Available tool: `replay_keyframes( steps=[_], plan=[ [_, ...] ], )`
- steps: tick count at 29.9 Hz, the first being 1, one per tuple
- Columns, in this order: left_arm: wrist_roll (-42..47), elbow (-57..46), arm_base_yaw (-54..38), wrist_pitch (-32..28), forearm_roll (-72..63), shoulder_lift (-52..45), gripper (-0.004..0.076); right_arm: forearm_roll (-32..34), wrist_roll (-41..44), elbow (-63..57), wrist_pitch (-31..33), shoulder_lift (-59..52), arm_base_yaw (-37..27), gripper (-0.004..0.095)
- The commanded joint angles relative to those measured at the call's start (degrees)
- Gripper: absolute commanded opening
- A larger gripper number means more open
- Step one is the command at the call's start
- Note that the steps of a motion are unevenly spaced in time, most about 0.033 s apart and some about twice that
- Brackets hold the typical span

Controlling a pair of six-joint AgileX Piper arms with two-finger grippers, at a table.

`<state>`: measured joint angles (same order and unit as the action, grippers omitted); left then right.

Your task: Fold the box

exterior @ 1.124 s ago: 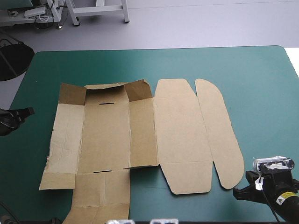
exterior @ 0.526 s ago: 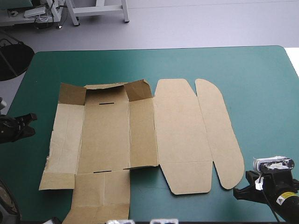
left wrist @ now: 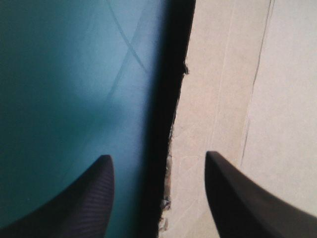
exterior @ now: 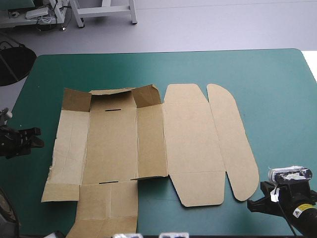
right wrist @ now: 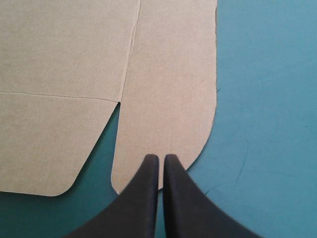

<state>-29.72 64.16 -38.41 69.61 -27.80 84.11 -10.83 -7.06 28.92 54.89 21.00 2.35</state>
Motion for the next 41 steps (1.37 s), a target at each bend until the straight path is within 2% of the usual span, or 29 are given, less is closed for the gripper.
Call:
replay_keyframes(
  steps=[1,13,20,26,39,41],
  plan=[
    [0.5,-1.1,0.1,4.5,-2.7,-1.2,0.0471,-0.4,-0.5,1.5,-3.1,0.4,0.4,0.0023],
    [-5.9,-11.6,0.1,0.9,-9.9,-0.5,0.047,-0.4,-0.5,1.5,-3.1,0.4,0.4,0.0023],
    [-5.7,-12.1,0.1,-0.3,-11.1,0.3,0.0461,-0.4,-0.5,1.5,-3.1,0.4,0.4,0.0023],
    [-5.7,-12.2,1.2,1.7,-16.6,3.2,0.0456,-0.4,-0.5,1.5,-3.1,0.4,0.4,0.0023],
    [-5.8,-12.2,9.8,0.6,-16.2,4.2,0.0456,-0.4,-0.5,1.5,-3.1,0.4,0.4,0.0023],
    [-8.0,-12.2,11.1,0.9,-15.3,4.2,0.0452,-0.4,-0.5,1.5,-3.1,0.4,0.4,0.0023]
  ],
)
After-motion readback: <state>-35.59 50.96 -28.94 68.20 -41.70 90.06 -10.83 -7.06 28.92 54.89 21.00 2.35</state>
